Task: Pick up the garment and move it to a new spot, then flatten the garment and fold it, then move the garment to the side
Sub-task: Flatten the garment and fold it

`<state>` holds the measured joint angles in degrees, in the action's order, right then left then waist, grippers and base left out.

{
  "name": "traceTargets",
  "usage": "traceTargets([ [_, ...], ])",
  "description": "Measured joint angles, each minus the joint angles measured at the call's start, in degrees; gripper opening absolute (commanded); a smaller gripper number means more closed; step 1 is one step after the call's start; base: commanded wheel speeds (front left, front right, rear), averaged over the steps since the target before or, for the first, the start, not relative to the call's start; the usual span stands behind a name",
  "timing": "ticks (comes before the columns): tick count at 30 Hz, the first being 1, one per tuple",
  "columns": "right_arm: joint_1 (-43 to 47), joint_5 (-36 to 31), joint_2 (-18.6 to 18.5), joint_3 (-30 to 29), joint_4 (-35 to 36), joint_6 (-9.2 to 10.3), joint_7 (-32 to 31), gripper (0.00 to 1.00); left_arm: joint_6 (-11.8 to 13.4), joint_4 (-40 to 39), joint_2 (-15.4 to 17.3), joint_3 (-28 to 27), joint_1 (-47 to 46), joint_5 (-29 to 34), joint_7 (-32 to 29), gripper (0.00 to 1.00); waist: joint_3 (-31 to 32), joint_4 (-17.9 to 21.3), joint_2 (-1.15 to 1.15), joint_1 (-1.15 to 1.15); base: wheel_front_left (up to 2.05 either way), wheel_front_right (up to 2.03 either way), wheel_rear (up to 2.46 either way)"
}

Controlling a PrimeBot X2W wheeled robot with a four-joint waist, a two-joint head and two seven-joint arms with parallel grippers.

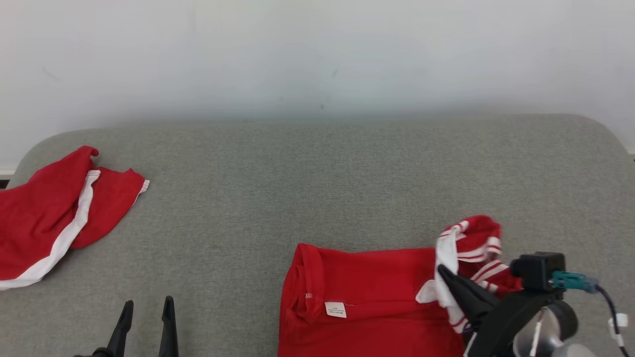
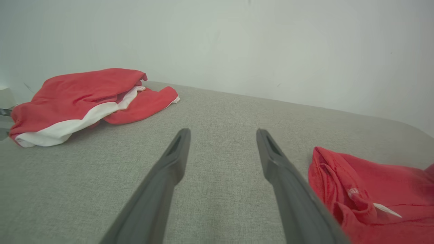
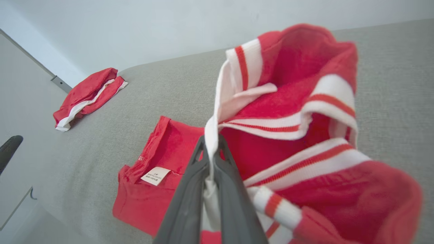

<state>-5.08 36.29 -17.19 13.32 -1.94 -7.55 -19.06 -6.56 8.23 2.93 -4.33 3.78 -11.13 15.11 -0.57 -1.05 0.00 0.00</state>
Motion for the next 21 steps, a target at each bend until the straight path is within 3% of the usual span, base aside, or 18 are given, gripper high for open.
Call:
traceTargets([
  [9, -2.2, -0.6, 6.1, 6.3, 0.9, 0.0, -0.5, 0.0, -0.1, 1.6, 0.0, 0.3, -1.0, -0.1, 0.0, 1.0, -0.4, -3.2, 0.0, 0.0, 0.0, 0.0, 0.0],
  [19, -6.2, -1.3, 11.0, 11.1, -6.9, 0.0, 3.5, 0.0, -0.5, 3.0, 0.0, 1.7, -2.5, -0.1, 0.0, 1.0, -1.6, -6.3, 0.0, 0.0, 0.0, 0.0, 0.0],
  [21, -6.7, -1.5, 11.1, 11.5, -8.1, 0.0, 4.4, 0.6, -0.5, 3.2, 0.0, 1.6, -2.8, -0.2, 0.0, 1.0, -1.9, -6.6, 0.0, 0.0, 0.0, 0.0, 0.0],
])
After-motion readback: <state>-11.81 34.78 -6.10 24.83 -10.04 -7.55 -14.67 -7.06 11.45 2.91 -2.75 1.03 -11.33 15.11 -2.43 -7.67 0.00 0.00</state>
